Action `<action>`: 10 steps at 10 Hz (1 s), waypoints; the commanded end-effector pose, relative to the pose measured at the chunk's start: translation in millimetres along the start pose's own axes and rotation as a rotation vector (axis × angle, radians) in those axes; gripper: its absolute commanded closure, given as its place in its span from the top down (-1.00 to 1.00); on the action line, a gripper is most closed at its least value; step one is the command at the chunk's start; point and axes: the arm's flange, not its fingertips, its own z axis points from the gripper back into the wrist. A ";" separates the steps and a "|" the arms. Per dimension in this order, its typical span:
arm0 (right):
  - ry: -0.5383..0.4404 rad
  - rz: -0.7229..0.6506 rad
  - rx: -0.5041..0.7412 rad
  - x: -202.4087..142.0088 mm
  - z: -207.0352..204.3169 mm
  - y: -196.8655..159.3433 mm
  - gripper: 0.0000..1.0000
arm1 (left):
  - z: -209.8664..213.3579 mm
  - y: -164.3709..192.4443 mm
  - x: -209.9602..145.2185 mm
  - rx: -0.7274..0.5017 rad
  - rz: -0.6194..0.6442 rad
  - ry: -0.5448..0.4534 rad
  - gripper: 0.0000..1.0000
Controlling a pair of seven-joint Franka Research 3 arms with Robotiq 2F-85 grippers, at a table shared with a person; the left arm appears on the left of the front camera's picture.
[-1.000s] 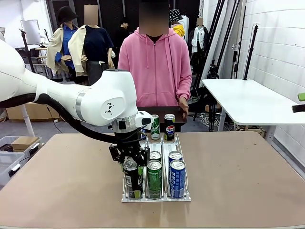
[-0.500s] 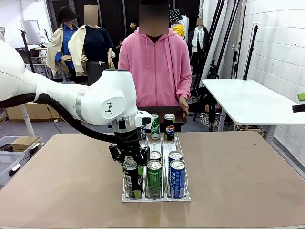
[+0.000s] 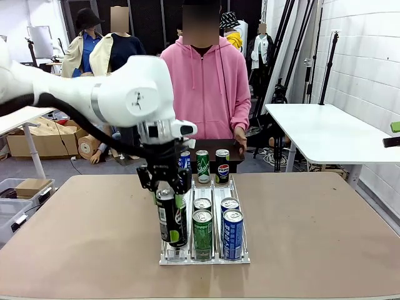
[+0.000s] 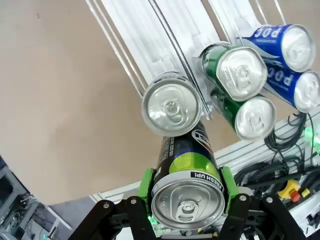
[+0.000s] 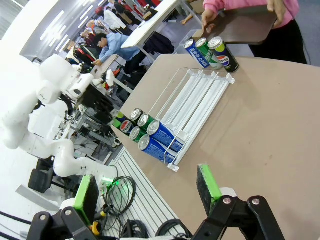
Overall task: Retrieve and hand over the desired beverage to the person.
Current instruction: Pick up a can of the same type that the person held from the Automatic Can Dispenser.
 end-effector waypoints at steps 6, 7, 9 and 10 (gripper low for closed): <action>-0.004 0.014 0.012 0.4 0.4 -0.8 1.00 | 136.0 56.4 -27.6 0.025 0.071 -0.137 -1.00; -0.004 0.014 0.012 0.4 0.4 -0.8 1.00 | 147.7 72.1 -31.6 0.042 0.089 -0.153 -1.00; -0.004 0.014 0.012 0.4 0.4 -0.8 1.00 | 155.5 108.8 -36.2 0.105 0.110 -0.165 -1.00; -0.004 0.014 0.012 0.4 0.4 -0.8 1.00 | 159.3 129.4 -39.6 0.147 0.122 -0.163 -1.00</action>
